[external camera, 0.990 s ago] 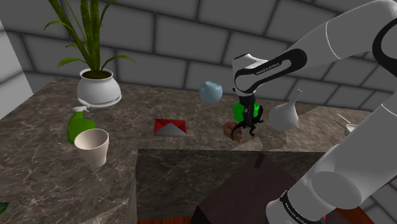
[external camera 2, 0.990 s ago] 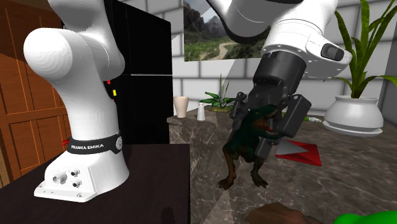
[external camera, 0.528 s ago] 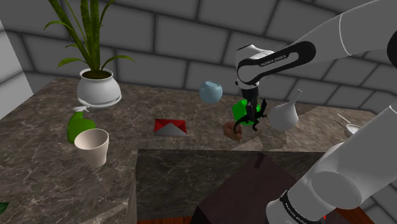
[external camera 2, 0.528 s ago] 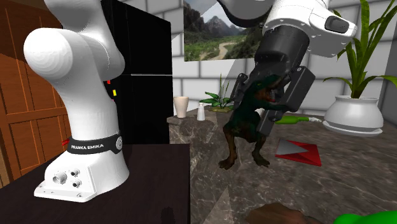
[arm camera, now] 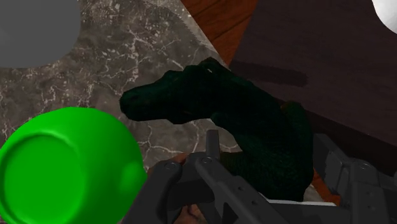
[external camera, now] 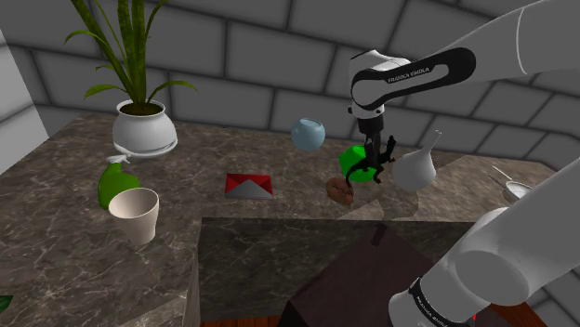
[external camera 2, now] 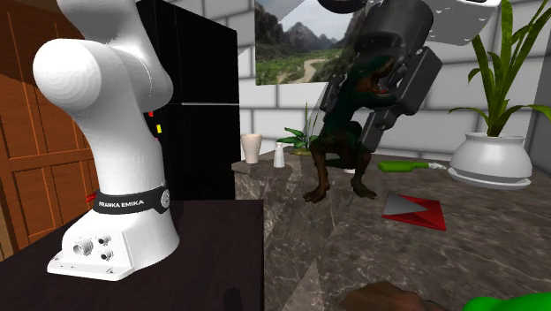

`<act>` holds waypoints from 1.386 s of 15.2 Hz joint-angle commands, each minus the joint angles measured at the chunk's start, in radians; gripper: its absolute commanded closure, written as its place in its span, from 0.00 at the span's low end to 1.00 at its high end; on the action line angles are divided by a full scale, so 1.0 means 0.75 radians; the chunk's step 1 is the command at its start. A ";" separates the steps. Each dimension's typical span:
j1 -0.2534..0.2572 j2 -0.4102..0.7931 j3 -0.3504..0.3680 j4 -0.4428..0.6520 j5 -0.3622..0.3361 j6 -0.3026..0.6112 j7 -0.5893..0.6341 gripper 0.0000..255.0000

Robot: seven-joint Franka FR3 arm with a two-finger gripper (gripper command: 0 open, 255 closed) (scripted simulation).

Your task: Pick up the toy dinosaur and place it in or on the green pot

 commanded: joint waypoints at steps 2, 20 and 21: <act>0.002 -0.022 0.004 0.037 0.002 -0.058 -0.014 1.00; -0.116 0.320 -0.128 0.552 -0.015 -0.134 -0.322 1.00; -0.130 0.364 -0.139 0.603 -0.009 -0.132 -0.350 1.00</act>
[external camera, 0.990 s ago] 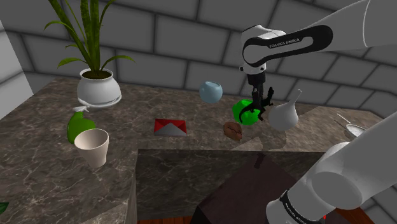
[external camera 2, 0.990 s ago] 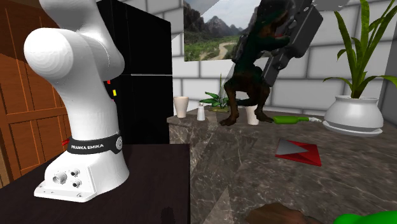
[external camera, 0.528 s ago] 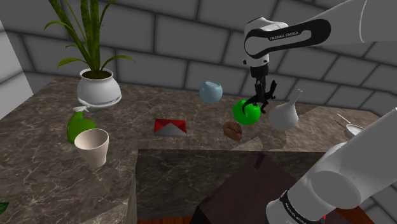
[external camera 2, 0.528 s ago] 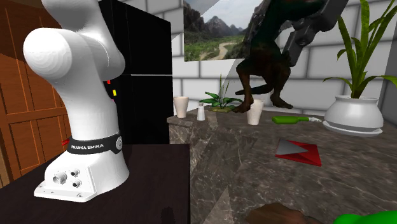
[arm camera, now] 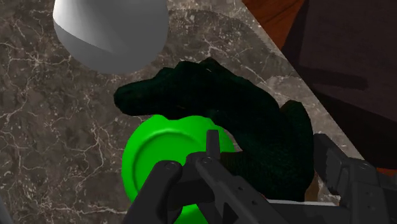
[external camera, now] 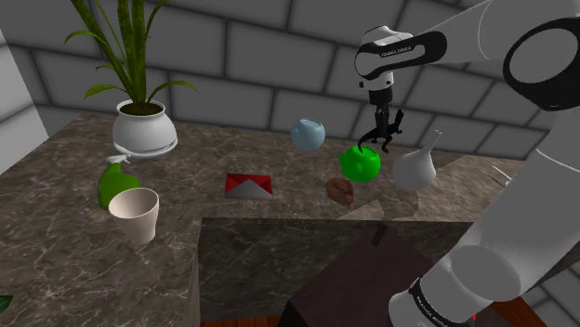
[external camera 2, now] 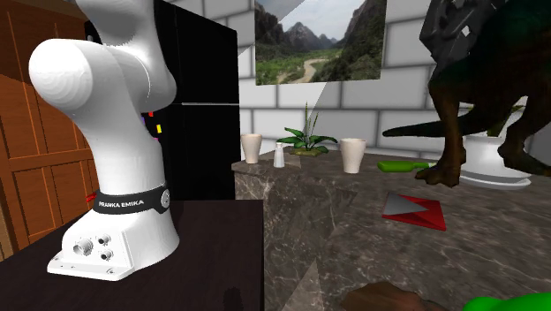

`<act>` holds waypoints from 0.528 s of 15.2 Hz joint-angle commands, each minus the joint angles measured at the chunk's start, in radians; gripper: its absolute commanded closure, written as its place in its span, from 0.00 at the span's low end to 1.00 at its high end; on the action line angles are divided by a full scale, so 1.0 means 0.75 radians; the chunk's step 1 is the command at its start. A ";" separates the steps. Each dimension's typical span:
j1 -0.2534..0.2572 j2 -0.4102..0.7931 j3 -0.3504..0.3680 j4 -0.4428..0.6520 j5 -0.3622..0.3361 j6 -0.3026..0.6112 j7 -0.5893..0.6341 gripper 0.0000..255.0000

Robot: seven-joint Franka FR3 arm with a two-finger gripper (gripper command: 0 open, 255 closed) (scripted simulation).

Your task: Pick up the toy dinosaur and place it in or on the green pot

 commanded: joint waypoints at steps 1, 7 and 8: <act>-0.027 0.092 -0.020 0.101 0.012 0.008 -0.054 1.00; -0.132 0.385 -0.062 0.479 0.073 -0.026 -0.224 1.00; -0.140 0.403 -0.063 0.504 0.077 -0.031 -0.233 1.00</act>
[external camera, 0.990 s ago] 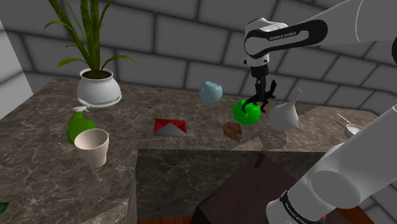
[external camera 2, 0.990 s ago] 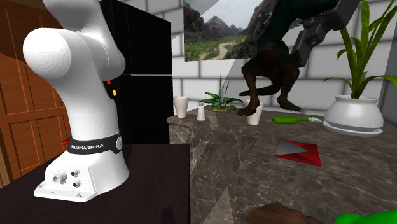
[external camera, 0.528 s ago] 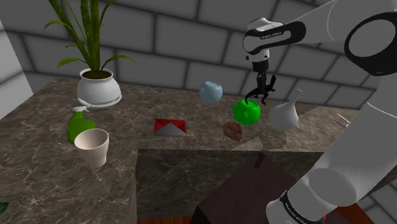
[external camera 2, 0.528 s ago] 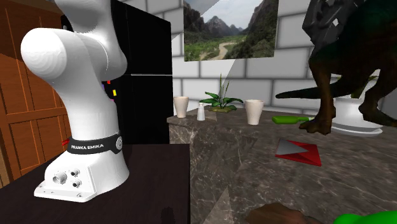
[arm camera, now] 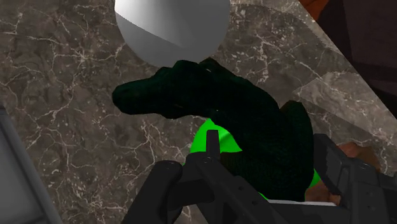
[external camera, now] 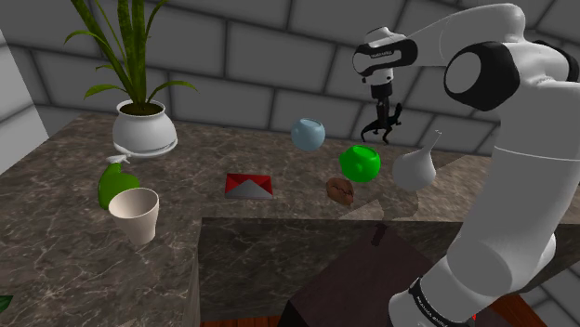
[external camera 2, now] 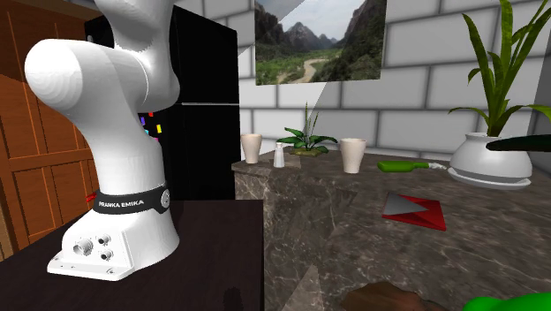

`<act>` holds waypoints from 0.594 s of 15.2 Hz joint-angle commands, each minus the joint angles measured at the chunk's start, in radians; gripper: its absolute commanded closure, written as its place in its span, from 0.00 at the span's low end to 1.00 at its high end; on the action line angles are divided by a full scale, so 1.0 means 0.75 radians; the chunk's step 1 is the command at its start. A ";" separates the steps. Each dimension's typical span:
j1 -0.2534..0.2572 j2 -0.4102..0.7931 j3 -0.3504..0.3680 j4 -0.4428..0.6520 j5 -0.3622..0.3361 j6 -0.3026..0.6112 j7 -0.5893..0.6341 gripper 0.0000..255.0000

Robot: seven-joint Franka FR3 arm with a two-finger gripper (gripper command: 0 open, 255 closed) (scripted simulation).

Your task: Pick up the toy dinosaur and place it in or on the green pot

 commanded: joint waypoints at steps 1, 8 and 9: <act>-0.012 0.039 -0.001 0.036 0.009 0.008 -0.012 1.00; -0.016 0.063 0.003 -0.053 0.013 0.114 0.024 1.00; -0.017 0.068 0.004 -0.064 0.013 0.128 0.029 1.00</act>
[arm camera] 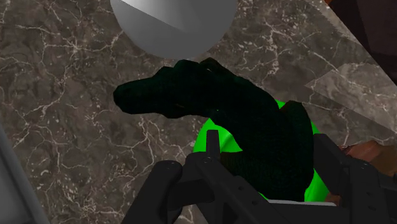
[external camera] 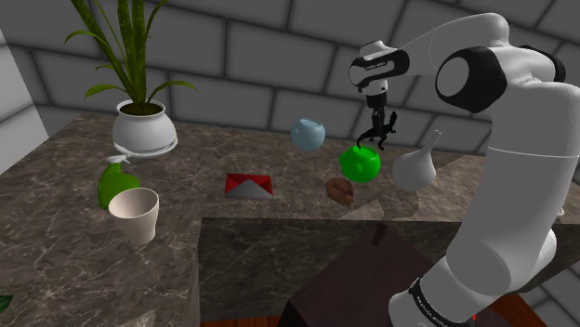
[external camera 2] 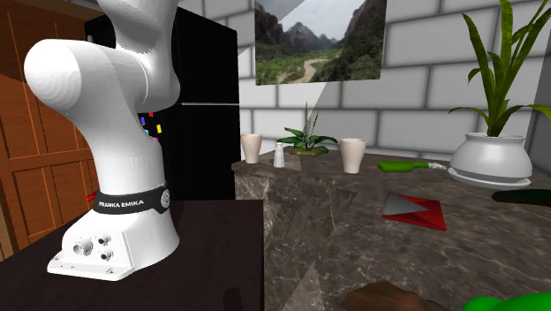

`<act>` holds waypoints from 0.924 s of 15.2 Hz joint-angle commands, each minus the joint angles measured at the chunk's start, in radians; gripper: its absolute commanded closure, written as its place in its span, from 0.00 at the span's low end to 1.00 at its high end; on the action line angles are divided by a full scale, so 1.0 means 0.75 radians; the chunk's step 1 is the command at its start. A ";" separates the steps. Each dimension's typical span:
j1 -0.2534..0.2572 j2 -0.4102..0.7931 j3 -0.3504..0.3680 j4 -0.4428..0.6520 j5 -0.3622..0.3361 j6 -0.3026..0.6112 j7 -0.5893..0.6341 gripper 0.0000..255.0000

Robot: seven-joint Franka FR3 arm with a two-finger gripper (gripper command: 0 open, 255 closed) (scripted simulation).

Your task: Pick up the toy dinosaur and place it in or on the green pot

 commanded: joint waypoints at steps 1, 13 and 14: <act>0.000 0.004 0.001 -0.031 0.000 0.034 0.013 1.00; -0.002 0.019 0.003 -0.059 0.002 0.074 0.026 0.00; -0.002 0.019 0.003 -0.059 0.002 0.074 0.026 0.00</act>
